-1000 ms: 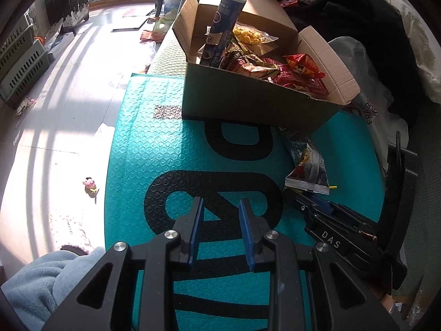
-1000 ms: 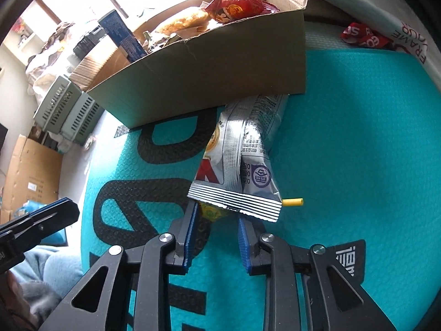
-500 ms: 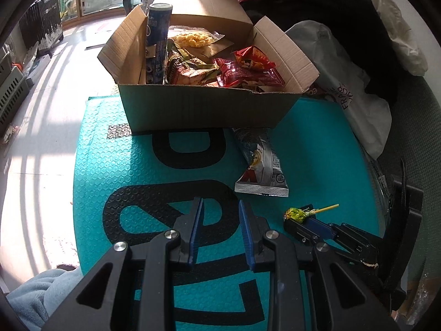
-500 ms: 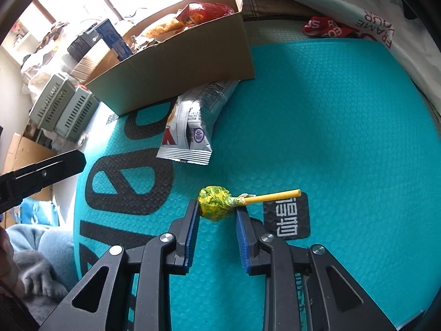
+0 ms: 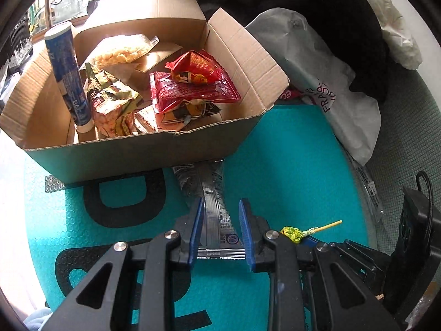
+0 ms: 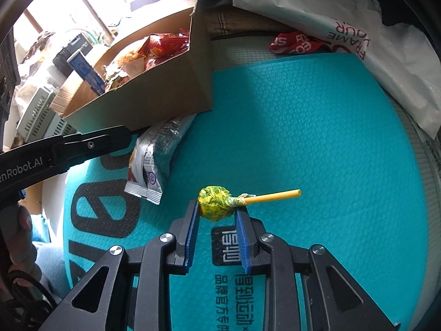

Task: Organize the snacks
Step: 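Grasp the silver snack bag with the left tool while the right tool holds the lollipop, then lift and carry the silver bag and lollipop with both tools over the box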

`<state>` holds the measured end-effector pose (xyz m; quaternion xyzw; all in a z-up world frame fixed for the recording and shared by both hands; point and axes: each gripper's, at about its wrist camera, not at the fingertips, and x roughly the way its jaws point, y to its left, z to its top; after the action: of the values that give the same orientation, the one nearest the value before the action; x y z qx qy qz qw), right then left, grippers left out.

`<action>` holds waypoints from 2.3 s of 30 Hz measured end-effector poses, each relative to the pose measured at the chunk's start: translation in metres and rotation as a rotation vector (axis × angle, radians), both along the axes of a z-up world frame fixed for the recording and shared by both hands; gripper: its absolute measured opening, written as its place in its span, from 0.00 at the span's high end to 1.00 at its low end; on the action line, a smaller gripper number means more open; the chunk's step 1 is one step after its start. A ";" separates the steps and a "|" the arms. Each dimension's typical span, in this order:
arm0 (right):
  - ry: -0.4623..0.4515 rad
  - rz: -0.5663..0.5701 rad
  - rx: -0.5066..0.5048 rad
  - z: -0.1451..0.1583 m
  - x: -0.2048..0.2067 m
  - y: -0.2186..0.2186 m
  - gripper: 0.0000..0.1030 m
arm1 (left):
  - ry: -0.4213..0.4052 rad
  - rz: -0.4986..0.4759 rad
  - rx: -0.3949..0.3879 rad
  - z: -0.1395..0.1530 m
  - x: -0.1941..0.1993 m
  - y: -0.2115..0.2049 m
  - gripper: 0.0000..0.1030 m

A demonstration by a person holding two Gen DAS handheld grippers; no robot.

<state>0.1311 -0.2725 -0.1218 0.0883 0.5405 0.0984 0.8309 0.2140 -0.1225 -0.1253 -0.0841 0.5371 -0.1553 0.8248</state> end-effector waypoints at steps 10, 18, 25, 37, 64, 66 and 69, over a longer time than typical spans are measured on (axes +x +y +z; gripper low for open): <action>0.010 -0.014 -0.018 -0.007 0.009 -0.006 0.75 | 0.008 -0.033 0.095 -0.019 0.020 -0.025 0.75; 0.028 -0.027 -0.012 -0.015 0.008 -0.011 0.75 | 0.054 0.020 0.199 -0.034 0.025 -0.023 0.36; 0.038 -0.025 -0.015 -0.020 0.007 -0.013 0.75 | 0.090 0.035 0.166 -0.059 0.019 -0.013 0.36; 0.040 -0.027 -0.024 -0.019 0.010 -0.011 0.75 | -0.002 0.001 0.149 -0.056 0.007 -0.017 0.58; 0.020 0.169 0.025 -0.002 -0.051 0.057 0.75 | 0.059 0.167 0.140 -0.027 -0.115 0.060 0.64; 0.018 0.182 0.027 0.000 -0.056 0.062 0.75 | 0.052 0.177 0.133 -0.022 -0.122 0.065 0.64; 0.014 0.199 0.032 0.004 -0.064 0.070 0.75 | 0.042 0.195 0.122 -0.014 -0.127 0.066 0.64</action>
<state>0.0673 -0.2024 -0.1183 0.0482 0.5506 0.1886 0.8117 0.0867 -0.0561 -0.1395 -0.0887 0.5519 -0.0394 0.8283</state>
